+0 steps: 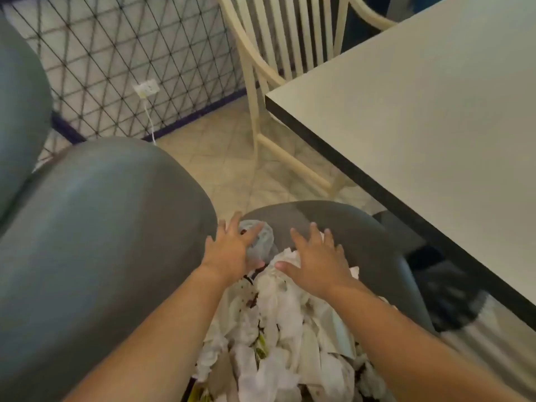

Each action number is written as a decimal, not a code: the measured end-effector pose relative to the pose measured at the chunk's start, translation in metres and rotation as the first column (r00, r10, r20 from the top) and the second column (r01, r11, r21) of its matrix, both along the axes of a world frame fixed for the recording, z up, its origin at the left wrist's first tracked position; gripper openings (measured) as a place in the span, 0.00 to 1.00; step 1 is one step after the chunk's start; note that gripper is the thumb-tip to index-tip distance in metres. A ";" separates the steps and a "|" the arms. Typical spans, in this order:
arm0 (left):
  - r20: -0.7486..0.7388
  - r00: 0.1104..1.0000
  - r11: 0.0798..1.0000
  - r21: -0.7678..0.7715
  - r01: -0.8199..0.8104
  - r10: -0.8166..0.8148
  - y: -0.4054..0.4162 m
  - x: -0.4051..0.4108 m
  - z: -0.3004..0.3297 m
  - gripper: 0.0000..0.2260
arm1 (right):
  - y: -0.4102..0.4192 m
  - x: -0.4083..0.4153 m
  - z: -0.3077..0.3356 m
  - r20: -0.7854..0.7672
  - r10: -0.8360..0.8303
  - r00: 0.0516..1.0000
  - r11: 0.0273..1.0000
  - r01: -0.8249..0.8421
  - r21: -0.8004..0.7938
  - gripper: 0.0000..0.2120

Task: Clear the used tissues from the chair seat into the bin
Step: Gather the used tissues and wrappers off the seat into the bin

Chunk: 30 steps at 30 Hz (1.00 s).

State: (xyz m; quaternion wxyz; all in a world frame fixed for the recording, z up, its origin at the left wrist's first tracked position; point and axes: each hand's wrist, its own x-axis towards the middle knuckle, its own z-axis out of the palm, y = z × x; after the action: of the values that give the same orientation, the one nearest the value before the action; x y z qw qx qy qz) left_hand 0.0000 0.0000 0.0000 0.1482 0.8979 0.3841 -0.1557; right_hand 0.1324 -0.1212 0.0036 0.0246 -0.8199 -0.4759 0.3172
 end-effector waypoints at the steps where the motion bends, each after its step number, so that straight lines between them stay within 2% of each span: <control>1: -0.032 0.999 1.000 -0.004 0.008 -0.008 0.005 0.004 -0.010 0.35 | 0.006 0.001 -0.010 -0.001 -0.060 0.998 0.998 0.060 -0.023 0.37; 3: -0.106 0.994 0.999 -0.035 0.006 -0.010 0.012 0.011 -0.028 0.36 | 0.015 0.003 -0.030 0.018 -0.126 0.992 0.988 0.127 -0.083 0.34; 6: -0.151 0.988 0.996 -0.084 0.021 -0.033 0.011 0.015 -0.047 0.30 | 0.018 -0.003 -0.038 0.085 -0.103 0.991 0.991 0.110 -0.073 0.18; 10: 0.073 0.988 0.983 -0.134 -0.123 0.133 0.005 0.008 -0.050 0.19 | 0.011 -0.003 -0.042 0.097 -0.146 0.985 0.973 0.125 0.195 0.11; 12: 0.134 0.983 0.989 -0.095 -0.115 0.127 0.002 0.006 -0.040 0.16 | 0.008 -0.001 -0.035 -0.015 -0.232 0.973 0.911 0.223 0.348 0.09; 15: 0.234 0.963 0.991 -0.034 -0.128 0.133 0.000 0.003 -0.019 0.15 | 0.006 0.003 -0.011 -0.237 -0.311 0.921 0.816 0.386 0.429 0.10; 18: 0.242 0.963 0.992 0.019 -0.123 0.114 -0.006 -0.001 0.006 0.17 | 0.000 0.003 0.022 -0.447 -0.324 0.834 0.755 0.513 0.409 0.13; 20: 0.293 0.949 0.989 0.048 -0.137 0.117 -0.014 -0.003 0.023 0.20 | -0.005 0.002 0.041 -0.533 -0.333 0.778 0.734 0.569 0.371 0.15; 25: 0.439 0.861 0.959 -0.003 -0.285 0.257 -0.044 -0.006 0.072 0.29 | -0.029 -0.004 0.073 -0.563 -0.300 0.770 0.756 0.552 0.353 0.11; 30: 0.489 0.849 0.964 0.058 -0.258 0.198 -0.089 -0.020 0.105 0.23 | -0.071 -0.013 0.102 -0.508 -0.267 0.819 0.779 0.494 0.387 0.06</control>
State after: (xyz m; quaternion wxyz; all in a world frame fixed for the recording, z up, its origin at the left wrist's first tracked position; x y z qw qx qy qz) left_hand -0.0201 -0.0888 0.1053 0.2009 0.8636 0.4482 0.1137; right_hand 0.1199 -0.1926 0.1060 0.4053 -0.7754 -0.3439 0.3407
